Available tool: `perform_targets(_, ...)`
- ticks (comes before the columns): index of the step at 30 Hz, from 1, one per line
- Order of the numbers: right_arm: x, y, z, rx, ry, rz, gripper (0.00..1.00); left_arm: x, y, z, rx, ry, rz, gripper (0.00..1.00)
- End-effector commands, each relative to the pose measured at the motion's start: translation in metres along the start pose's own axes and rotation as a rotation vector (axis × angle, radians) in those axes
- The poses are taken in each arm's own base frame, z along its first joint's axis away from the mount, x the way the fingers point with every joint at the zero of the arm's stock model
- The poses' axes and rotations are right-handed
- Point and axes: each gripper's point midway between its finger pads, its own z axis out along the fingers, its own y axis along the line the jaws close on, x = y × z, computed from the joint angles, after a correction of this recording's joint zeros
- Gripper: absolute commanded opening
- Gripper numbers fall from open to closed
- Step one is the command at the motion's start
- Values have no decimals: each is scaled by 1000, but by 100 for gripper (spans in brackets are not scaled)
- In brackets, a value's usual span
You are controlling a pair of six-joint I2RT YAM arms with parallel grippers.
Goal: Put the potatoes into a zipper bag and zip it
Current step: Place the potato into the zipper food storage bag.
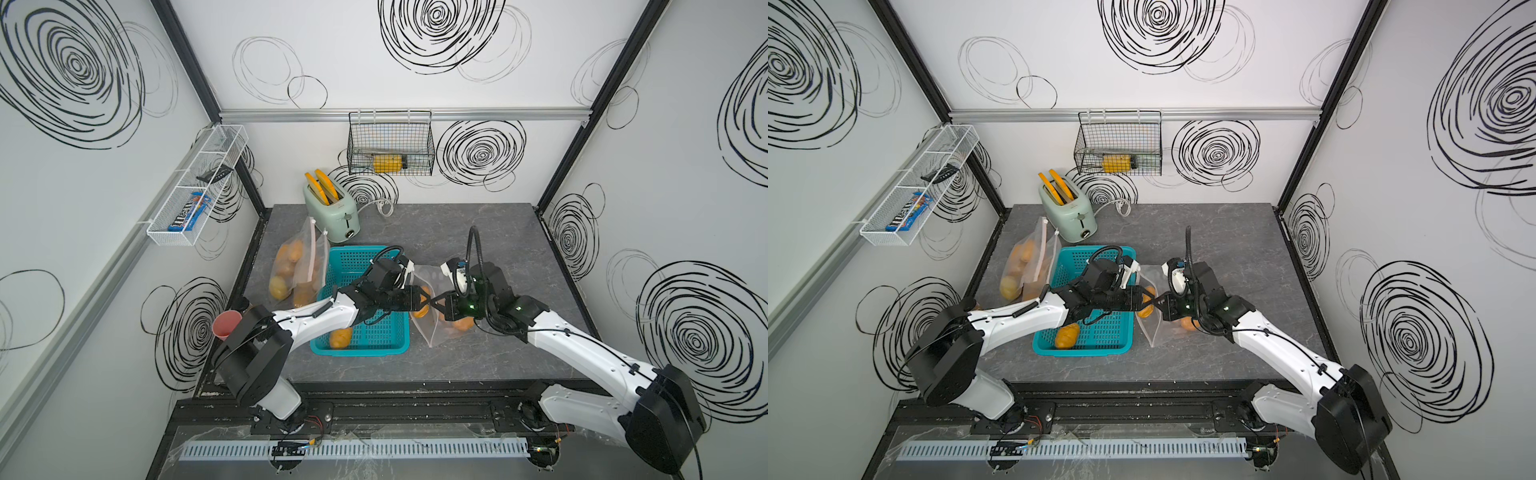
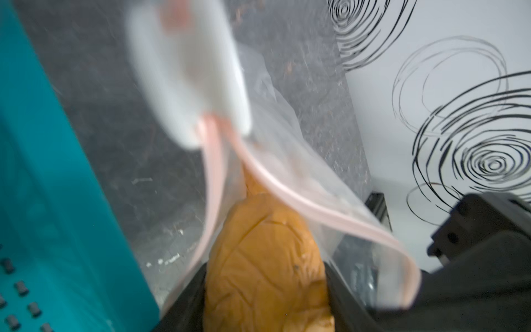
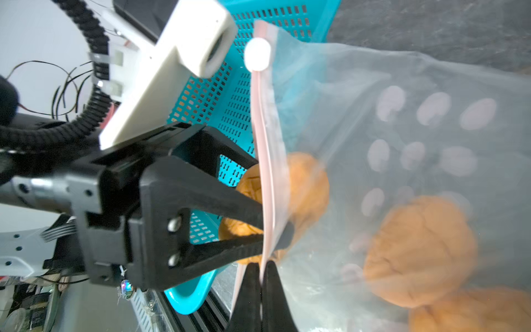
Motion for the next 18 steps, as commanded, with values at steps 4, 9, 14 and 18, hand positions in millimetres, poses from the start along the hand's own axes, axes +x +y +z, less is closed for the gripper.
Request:
perform_targets(4,-10,24,0,-74,-15,-22,0,-17,-1,-3,-13,-47,1,53)
perform_targets(9,-13,29,2,-76,-19,-34,0,-21,-11,-4,-2,-48,-2,57)
perform_targets(14,-22,34,-2,-80,-54,-48,0,-19,-17,-5,7,-41,-17,60)
perform_targets(18,-21,35,-2,-86,-50,-46,0,-16,-23,-4,13,-28,-17,65)
